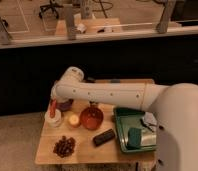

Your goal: Place pepper in paper cup

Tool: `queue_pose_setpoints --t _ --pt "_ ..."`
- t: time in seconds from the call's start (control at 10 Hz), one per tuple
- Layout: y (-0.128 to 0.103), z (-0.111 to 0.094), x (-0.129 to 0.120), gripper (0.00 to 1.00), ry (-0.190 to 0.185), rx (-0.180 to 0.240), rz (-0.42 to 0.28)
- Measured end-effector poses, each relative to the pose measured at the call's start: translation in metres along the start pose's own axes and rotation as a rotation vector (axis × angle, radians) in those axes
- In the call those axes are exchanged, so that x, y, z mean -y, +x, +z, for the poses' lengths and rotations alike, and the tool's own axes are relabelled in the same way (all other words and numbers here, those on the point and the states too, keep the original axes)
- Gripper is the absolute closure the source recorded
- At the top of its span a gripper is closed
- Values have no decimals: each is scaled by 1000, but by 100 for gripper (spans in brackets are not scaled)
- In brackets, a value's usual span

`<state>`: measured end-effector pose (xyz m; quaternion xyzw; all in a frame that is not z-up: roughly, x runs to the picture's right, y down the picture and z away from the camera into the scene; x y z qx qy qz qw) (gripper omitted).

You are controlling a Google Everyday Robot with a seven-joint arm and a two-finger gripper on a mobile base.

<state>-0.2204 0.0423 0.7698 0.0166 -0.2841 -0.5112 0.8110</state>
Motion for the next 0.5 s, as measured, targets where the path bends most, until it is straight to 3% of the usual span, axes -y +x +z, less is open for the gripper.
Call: queue_pose_setpoints --t 0.5 --pt "2 1 -4 20 -29 -13 61"
